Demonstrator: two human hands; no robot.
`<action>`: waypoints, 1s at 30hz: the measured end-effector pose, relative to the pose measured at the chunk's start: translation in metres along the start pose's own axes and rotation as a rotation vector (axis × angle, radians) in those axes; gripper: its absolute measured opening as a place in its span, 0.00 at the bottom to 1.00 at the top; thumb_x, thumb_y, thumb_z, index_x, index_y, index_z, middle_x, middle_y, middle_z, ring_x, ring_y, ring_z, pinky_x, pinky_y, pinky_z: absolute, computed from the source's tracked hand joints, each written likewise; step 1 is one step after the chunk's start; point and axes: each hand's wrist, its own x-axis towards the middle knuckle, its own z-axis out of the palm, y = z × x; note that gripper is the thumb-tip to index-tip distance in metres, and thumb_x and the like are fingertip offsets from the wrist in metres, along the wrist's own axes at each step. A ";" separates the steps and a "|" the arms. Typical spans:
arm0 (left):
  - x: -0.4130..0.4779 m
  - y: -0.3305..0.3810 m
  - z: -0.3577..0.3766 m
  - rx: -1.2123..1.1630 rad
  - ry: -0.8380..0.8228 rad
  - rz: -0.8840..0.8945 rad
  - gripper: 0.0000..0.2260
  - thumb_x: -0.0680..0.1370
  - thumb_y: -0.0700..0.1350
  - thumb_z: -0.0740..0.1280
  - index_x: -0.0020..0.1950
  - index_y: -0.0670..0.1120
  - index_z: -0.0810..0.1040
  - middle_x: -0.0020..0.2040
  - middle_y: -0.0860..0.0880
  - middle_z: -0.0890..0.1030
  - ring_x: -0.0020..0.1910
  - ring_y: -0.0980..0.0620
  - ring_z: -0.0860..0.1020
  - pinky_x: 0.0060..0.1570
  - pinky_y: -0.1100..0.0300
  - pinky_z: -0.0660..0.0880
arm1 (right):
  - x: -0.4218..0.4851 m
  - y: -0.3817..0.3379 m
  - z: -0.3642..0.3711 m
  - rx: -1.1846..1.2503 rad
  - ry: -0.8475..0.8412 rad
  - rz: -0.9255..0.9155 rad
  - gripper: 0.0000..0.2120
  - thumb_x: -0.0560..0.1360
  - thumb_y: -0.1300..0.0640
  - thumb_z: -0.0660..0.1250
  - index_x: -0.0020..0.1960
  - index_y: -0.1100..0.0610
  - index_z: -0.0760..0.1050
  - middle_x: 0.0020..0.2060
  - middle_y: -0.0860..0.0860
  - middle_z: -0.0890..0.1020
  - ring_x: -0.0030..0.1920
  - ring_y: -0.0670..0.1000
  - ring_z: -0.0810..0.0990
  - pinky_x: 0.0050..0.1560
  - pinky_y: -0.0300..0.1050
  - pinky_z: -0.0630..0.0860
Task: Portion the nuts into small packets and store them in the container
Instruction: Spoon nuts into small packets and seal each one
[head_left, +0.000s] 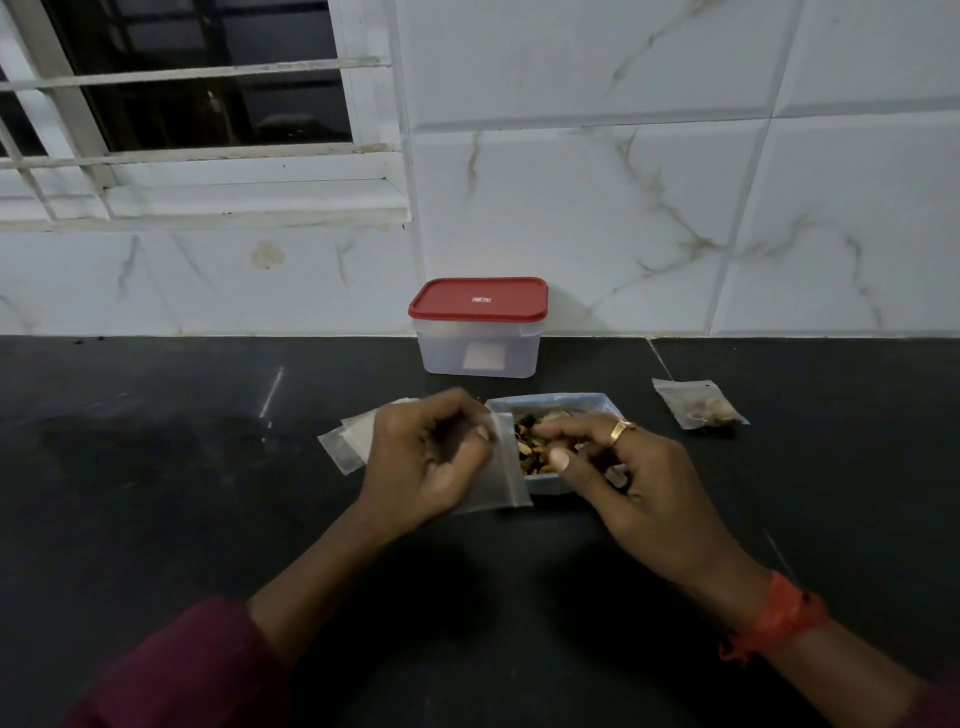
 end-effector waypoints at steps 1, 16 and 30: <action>-0.002 0.003 0.005 -0.015 -0.032 0.010 0.06 0.74 0.43 0.65 0.42 0.46 0.81 0.36 0.55 0.81 0.35 0.58 0.79 0.34 0.66 0.73 | -0.001 -0.003 0.001 0.047 -0.016 0.031 0.10 0.78 0.53 0.69 0.58 0.50 0.83 0.50 0.42 0.85 0.48 0.45 0.84 0.48 0.36 0.78; -0.006 0.001 0.013 -0.152 -0.094 -0.133 0.07 0.75 0.45 0.66 0.45 0.46 0.84 0.39 0.53 0.84 0.40 0.50 0.82 0.39 0.62 0.77 | -0.005 -0.011 0.005 0.204 -0.114 0.257 0.08 0.72 0.56 0.77 0.51 0.53 0.85 0.43 0.46 0.87 0.46 0.45 0.85 0.51 0.44 0.82; -0.008 0.003 0.015 -0.190 -0.122 -0.214 0.06 0.75 0.45 0.67 0.45 0.46 0.84 0.38 0.51 0.83 0.36 0.48 0.81 0.35 0.54 0.78 | -0.003 -0.011 0.004 0.306 -0.103 0.274 0.15 0.70 0.65 0.78 0.52 0.55 0.77 0.42 0.52 0.86 0.44 0.50 0.86 0.47 0.42 0.82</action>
